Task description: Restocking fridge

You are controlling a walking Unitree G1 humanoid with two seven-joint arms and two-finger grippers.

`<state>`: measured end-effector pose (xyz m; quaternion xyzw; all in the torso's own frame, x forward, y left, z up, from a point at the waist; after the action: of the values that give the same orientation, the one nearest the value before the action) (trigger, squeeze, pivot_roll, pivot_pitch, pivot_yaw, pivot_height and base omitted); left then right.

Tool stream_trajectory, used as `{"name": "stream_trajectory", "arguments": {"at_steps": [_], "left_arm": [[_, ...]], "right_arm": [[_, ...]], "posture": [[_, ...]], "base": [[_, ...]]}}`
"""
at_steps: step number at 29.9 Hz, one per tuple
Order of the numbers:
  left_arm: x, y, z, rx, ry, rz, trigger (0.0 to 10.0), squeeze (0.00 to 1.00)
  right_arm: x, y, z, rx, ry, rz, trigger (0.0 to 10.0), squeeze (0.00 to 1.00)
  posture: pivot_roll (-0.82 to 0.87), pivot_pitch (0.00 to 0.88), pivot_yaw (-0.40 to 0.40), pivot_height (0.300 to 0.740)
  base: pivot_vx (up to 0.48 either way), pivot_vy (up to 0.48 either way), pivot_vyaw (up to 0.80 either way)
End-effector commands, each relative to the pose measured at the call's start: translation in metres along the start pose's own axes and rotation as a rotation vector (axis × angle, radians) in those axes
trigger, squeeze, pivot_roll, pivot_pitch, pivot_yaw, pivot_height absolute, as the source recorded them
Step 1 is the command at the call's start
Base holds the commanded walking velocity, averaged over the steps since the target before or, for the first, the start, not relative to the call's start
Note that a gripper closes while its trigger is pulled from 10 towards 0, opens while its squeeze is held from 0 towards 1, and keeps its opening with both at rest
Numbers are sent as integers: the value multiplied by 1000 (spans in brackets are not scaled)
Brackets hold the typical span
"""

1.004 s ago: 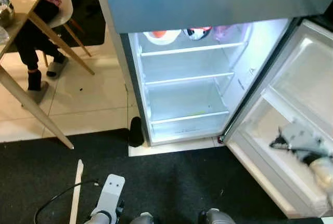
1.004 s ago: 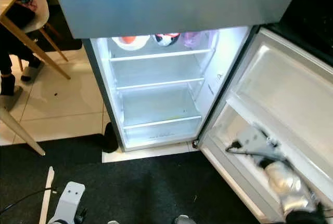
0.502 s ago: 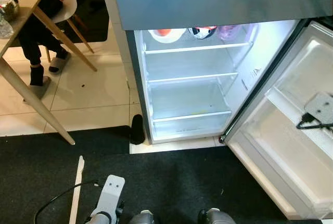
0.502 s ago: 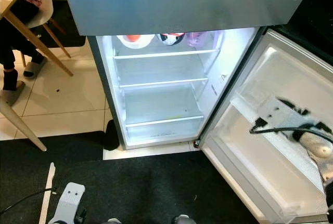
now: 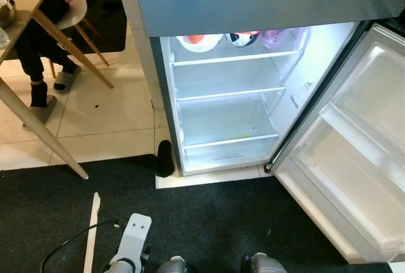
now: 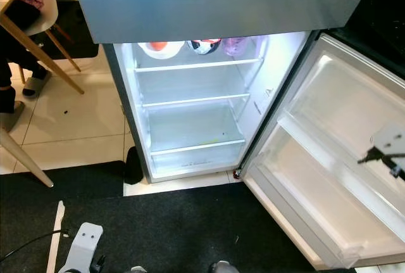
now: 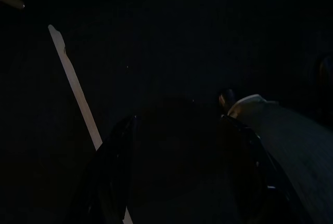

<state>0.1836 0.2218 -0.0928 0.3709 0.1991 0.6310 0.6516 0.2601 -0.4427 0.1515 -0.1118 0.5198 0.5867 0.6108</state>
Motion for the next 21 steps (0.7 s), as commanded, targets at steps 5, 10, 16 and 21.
{"name": "stream_trajectory", "arguments": {"at_steps": [5,10,16,21], "left_arm": [[-2,2,-7,20,5,-7,10000,0],[-1,2,-7,19,5,-3,10000,0],[1,2,-7,20,3,0,10000,0],[2,2,-7,22,0,0,10000,0]], "right_arm": [[24,1,-23,104,73,116,10000,0],[35,-4,-24,100,19,129,2667,0],[52,-11,-6,5,-17,209,0,0],[62,-14,14,-92,-1,290,3608,0]], "posture": [[-122,164,-23,740],[-109,161,-21,740],[-110,158,-16,740],[-110,156,-15,740]], "base": [[0,0,0],[0,0,0],[0,0,0],[0,0,0]]}}
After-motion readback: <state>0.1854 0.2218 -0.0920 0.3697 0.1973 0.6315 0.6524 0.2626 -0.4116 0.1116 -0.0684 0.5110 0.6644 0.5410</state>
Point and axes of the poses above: a point about 5 cm out from each wrist's last joint towards the gripper, its own y axis pointing back from the gripper into the wrist, its own z axis along the axis of the wrist's last joint, x = y × z, the point moved 2 cm from there along -y, pointing out of the wrist towards the gripper, and after that the axes turned 1 degree about y, right-handed, at the moved point
